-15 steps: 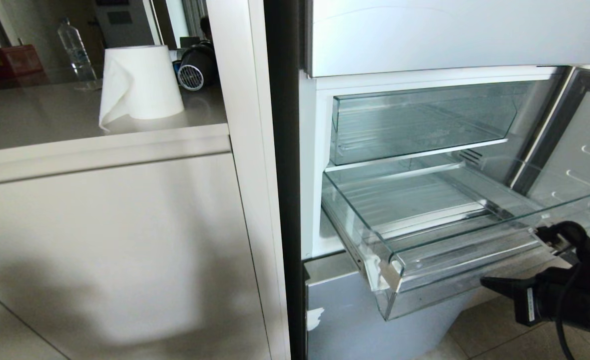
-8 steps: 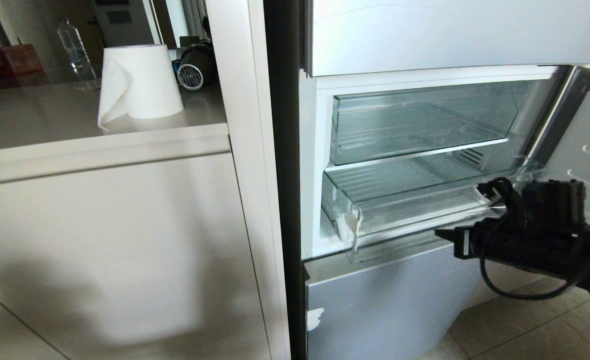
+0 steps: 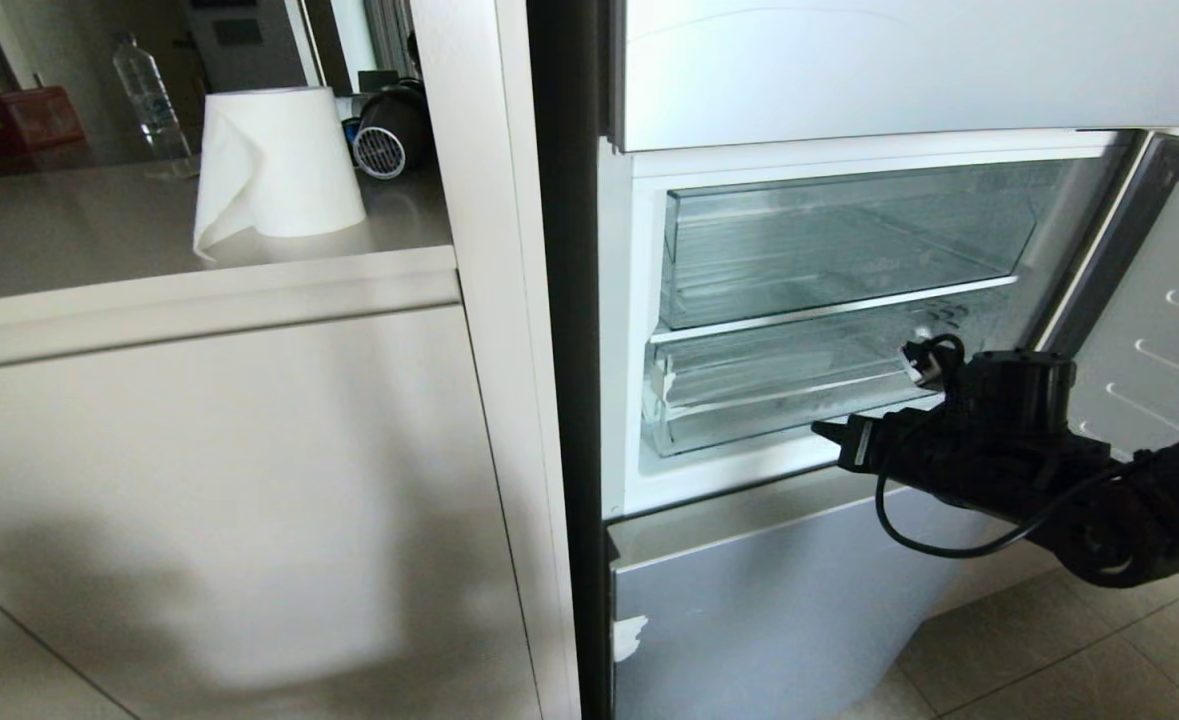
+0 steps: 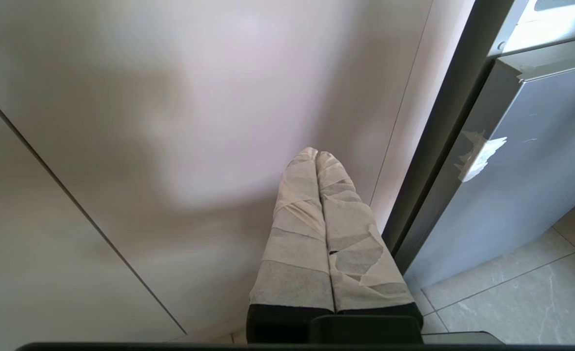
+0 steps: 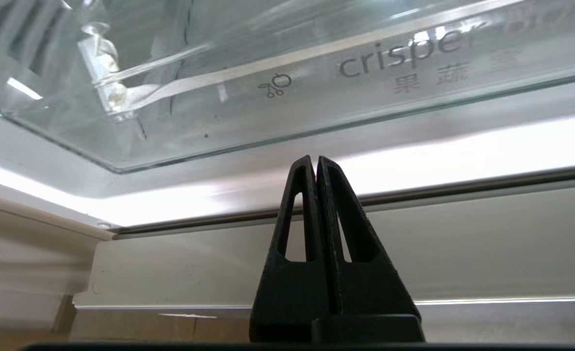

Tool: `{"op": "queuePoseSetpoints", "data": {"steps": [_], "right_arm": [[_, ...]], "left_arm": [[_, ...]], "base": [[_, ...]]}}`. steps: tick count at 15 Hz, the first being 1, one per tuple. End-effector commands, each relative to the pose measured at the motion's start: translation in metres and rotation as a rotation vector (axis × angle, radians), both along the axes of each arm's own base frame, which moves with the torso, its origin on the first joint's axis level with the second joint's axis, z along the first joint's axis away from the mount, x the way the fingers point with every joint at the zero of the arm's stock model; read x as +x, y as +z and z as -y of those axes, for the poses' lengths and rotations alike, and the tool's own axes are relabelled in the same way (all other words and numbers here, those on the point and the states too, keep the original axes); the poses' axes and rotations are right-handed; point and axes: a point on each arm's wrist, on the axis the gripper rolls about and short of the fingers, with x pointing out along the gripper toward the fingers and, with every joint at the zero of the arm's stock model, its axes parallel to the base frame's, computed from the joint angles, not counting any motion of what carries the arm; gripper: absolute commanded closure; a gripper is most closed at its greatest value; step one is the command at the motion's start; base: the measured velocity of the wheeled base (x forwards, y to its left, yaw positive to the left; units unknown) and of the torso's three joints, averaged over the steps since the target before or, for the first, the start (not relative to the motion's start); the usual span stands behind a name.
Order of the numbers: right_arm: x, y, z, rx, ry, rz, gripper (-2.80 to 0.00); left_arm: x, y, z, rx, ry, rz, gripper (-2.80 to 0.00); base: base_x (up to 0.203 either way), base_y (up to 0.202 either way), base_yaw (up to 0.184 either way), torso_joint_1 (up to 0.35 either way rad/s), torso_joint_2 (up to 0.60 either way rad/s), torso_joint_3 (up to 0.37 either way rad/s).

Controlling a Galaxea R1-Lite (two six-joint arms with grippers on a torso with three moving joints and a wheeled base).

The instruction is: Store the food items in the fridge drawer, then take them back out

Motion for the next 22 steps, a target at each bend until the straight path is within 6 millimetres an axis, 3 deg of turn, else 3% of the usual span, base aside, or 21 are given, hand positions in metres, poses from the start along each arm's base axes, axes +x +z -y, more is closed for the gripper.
{"op": "queuePoseSetpoints", "data": {"steps": [1, 5, 7, 10, 14, 16, 18, 22], "right_arm": [[-0.003, 0.001, 0.0, 0.004, 0.003, 0.002, 0.0], [-0.018, 0.014, 0.002, 0.016, 0.001, 0.025, 0.0], [-0.045, 0.02, 0.006, 0.008, 0.008, 0.02, 0.0], [-0.117, 0.04, 0.018, -0.033, 0.018, 0.096, 0.0], [-0.235, 0.058, 0.043, -0.086, -0.061, 0.312, 0.0], [-0.283, 0.046, 0.053, -0.129, -0.131, 0.38, 0.0], [-0.319, 0.018, 0.06, -0.199, -0.202, 0.384, 0.0], [-0.36, -0.028, 0.064, -0.302, -0.301, 0.415, 0.0]], "left_arm": [[0.0, 0.0, 0.0, 0.0, 0.001, 0.0, 0.0], [0.0, 0.0, 0.0, 0.0, 0.001, 0.0, 0.0], [0.0, 0.0, 0.0, 0.0, 0.001, 0.0, 0.0], [0.0, 0.0, 0.0, 0.0, 0.001, 0.0, 0.0], [0.0, 0.0, 0.0, 0.0, 0.001, 0.0, 0.0], [0.0, 0.0, 0.0, 0.0, 0.001, 0.0, 0.0], [0.0, 0.0, 0.0, 0.0, 0.001, 0.0, 0.0], [0.0, 0.0, 0.0, 0.001, 0.001, -0.001, 0.0]], "base": [[0.0, 0.0, 0.0, 0.0, 0.0, 0.0], [0.0, 0.0, 0.0, 0.0, 0.0, 0.0], [0.0, 0.0, 0.0, 0.0, 0.0, 0.0], [0.0, 0.0, 0.0, 0.0, 0.0, 0.0], [0.0, 0.0, 0.0, 0.0, 0.0, 0.0], [0.0, 0.0, 0.0, 0.0, 0.0, 0.0], [0.0, 0.0, 0.0, 0.0, 0.0, 0.0], [0.0, 0.0, 0.0, 0.0, 0.0, 0.0]]}}
